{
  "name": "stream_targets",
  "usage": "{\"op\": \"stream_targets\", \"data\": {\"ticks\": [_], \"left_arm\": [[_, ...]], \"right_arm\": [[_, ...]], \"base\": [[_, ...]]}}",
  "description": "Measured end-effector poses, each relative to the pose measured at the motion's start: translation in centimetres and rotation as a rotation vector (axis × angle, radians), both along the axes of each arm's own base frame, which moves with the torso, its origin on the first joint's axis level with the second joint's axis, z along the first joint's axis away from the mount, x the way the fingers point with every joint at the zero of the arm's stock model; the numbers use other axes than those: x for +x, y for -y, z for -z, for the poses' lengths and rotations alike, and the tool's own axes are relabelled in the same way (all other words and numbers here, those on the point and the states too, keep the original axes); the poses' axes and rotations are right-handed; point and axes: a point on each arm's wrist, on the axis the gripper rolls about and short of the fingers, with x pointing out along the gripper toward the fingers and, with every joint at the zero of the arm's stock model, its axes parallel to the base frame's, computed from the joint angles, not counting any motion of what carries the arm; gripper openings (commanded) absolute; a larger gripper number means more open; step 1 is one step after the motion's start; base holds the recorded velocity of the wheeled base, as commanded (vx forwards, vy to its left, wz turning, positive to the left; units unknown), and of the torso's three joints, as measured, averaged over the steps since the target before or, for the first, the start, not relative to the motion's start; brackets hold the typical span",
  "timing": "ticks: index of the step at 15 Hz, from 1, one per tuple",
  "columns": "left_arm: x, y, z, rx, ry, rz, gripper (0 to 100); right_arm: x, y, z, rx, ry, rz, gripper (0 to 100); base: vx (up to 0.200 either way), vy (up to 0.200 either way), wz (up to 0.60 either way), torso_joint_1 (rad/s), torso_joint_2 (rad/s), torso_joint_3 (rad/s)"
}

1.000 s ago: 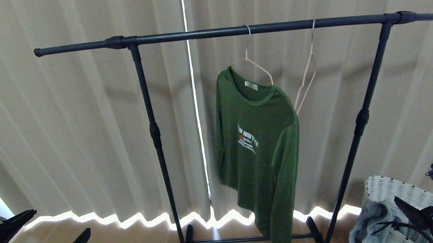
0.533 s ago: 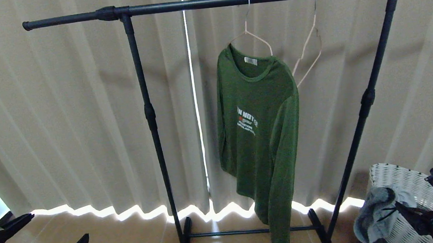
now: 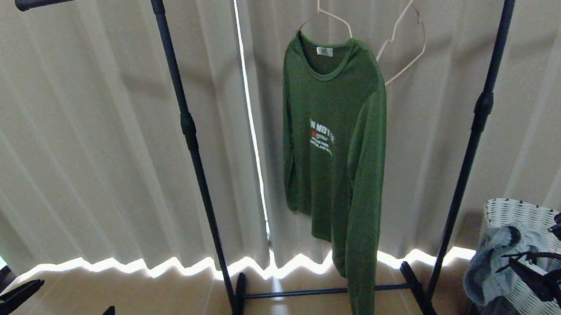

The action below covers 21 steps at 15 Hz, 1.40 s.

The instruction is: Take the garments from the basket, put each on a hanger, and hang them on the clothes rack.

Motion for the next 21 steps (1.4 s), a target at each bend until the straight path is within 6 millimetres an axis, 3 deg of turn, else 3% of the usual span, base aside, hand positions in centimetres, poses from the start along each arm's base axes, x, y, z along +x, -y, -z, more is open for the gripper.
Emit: {"op": "stream_targets", "data": {"ticks": [3,10,21], "left_arm": [[-0.13,-0.02,0.04,0.006,0.004,0.002,100],[-0.02,-0.02,-0.13,0.036,0.013,0.008,100],[-0.03,-0.01,0.12,0.038,0.0,0.009,100]], "right_arm": [[0.07,-0.54,-0.05,0.137,-0.029,-0.189,100],[0.45,-0.33,0.36,0.131,-0.057,-0.149,100],[0.52,-0.27,0.38,0.128,-0.058,-0.143,100]], "base": [[0.0,0.0,0.0,0.0,0.0,0.0],[0.0,0.0,0.0,0.0,0.0,0.0],[0.0,-0.2,0.0,0.003,0.0,0.002]]}}
